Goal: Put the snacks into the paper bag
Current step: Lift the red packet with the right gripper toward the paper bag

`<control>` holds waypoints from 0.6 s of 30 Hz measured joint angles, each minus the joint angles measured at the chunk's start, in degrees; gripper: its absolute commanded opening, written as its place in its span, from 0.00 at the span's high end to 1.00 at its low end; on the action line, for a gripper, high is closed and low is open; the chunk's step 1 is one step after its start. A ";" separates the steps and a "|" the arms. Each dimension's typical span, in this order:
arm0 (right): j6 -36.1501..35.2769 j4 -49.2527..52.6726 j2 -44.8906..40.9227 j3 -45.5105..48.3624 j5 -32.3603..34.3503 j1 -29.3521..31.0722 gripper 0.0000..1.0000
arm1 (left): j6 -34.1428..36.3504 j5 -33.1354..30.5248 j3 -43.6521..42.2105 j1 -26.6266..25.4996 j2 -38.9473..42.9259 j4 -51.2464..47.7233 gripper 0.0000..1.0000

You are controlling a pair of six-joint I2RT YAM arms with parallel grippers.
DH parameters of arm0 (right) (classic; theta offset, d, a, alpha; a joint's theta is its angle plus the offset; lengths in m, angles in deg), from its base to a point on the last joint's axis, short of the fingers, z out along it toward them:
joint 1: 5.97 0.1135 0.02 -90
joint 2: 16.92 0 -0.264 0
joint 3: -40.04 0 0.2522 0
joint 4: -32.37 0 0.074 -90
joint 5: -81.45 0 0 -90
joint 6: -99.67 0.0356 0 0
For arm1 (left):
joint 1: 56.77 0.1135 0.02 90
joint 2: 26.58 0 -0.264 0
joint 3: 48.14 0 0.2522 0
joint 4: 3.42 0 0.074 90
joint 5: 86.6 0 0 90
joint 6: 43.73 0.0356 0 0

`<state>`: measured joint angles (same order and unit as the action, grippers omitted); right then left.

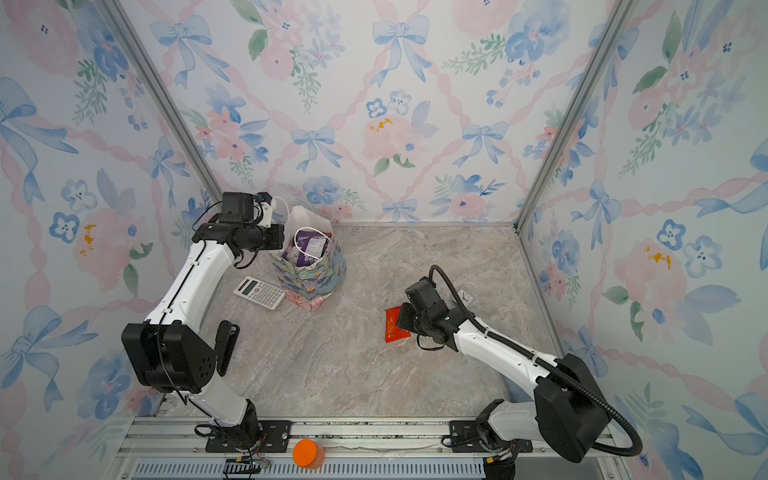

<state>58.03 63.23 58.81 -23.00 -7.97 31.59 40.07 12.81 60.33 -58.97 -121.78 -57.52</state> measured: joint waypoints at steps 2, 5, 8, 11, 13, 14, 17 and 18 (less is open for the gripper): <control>-0.59 0.02 0.33 -2.58 -0.09 -0.42 1.00 | 0.00 0.00 -0.02 0.00 0.00 0.00 1.00; -1.79 -0.26 1.79 -7.37 -0.24 -0.83 1.00 | 0.00 0.00 0.00 0.00 0.00 0.00 1.00; -3.08 -0.61 3.91 -12.39 -0.61 -1.16 1.00 | 0.00 0.00 -0.02 -0.02 0.00 0.00 1.00; -4.46 -0.90 6.47 -17.35 -1.09 -1.62 1.00 | 0.00 0.00 0.00 0.00 0.00 0.00 1.00; -5.42 -0.85 8.46 -20.87 -1.49 -1.92 1.00 | 0.00 0.00 -0.02 -0.02 0.00 0.00 1.00; -6.05 -0.98 9.81 -23.19 -1.75 -2.12 1.00 | 0.00 0.00 -0.02 0.00 0.00 0.00 1.00; -7.63 -1.05 13.22 -29.40 -2.38 -2.60 1.00 | 0.00 0.00 -0.02 -0.02 0.00 -0.02 1.00; -8.26 -1.03 14.40 -31.61 -2.54 -2.73 1.00 | 0.00 0.00 -0.02 -0.02 0.00 0.00 1.00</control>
<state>49.77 62.21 73.21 -54.60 -10.51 28.85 40.07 12.81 60.31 -58.99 -121.78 -57.52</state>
